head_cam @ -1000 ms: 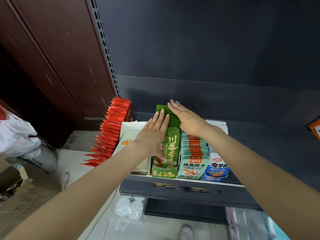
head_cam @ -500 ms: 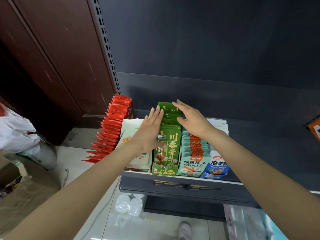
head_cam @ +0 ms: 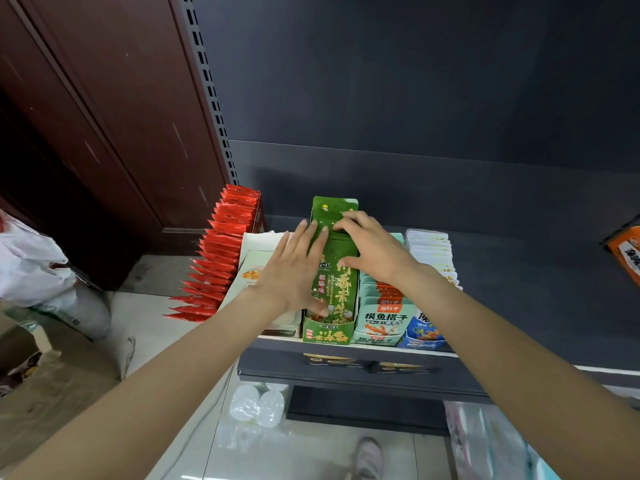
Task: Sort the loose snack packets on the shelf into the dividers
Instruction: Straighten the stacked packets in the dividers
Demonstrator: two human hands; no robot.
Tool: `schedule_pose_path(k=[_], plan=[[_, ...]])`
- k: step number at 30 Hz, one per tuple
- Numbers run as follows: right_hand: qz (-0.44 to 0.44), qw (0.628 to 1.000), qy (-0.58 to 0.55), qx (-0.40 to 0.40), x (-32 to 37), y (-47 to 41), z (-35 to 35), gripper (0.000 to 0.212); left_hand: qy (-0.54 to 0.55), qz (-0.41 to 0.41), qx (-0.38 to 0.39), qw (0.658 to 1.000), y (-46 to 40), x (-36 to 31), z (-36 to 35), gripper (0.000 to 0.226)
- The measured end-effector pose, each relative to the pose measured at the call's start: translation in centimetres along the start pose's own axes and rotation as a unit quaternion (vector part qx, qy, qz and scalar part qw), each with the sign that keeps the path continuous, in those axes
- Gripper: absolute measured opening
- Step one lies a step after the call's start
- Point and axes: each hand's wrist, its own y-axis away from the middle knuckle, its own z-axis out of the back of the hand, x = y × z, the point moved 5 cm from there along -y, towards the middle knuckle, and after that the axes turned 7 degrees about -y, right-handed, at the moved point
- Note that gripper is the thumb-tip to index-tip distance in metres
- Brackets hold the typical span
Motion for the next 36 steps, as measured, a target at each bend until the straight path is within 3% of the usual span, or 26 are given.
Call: schedule_pose_path(k=[5, 9, 14, 17, 19, 20, 22, 24, 27, 30, 33, 36], plan=[[-0.011, 1.0, -0.004, 0.017, -0.2, -0.6, 0.0, 0.077, -0.103, 0.017, 0.005, 0.995, -0.9, -0.6, 0.0, 0.129], [-0.011, 1.0, -0.008, -0.009, 0.0, -1.3, -0.1, 0.074, -0.101, 0.036, -0.012, 0.994, -1.4, -0.6, 0.1, 0.119], [0.006, 0.999, -0.033, -0.011, -0.4, -1.6, 0.1, 0.058, -0.02, 0.039, -0.055, 0.998, -1.8, -0.3, 0.7, 0.109], [0.007, 0.989, -0.098, -0.109, -0.9, -1.7, 1.6, 0.039, 0.067, 0.064, -0.085, 0.992, -2.3, 0.9, 1.8, 0.112], [-0.039, 0.972, -0.138, -0.188, -1.8, -1.9, 2.7, 0.039, 0.1, 0.081, -0.067, 0.989, -2.7, 1.5, 2.0, 0.119], [-0.073, 0.967, -0.169, -0.176, -2.3, -2.3, 2.6, 0.046, 0.107, 0.085, -0.046, 0.99, -2.9, 1.6, 1.8, 0.12], [-0.135, 0.959, -0.239, -0.065, -2.8, -3.4, 1.5, 0.064, 0.117, 0.083, -0.009, 0.99, -3.3, 1.5, 1.5, 0.12], [-0.176, 0.944, -0.279, 0.018, -3.0, -3.9, 0.6, 0.065, 0.128, 0.083, 0.002, 0.988, -3.5, 1.4, 1.2, 0.115], [-0.173, 0.948, -0.266, 0.024, -2.8, -4.3, 0.6, 0.04, 0.14, 0.087, -0.004, 0.986, -3.4, 1.5, 1.0, 0.109], [-0.159, 0.959, -0.231, 0.047, -2.4, -4.1, 0.6, 0.045, 0.1, 0.093, -0.007, 0.991, -2.6, 1.7, 1.2, 0.104], [-0.135, 0.968, -0.202, 0.06, -2.3, -3.5, 0.7, 0.026, -0.017, 0.088, -0.038, 0.995, -1.5, 1.5, 2.1, 0.096], [-0.113, 0.978, -0.168, 0.051, -2.3, -3.2, 0.9, 0.029, -0.063, 0.021, -0.096, 0.993, -1.1, 0.3, 3.0, 0.092]])
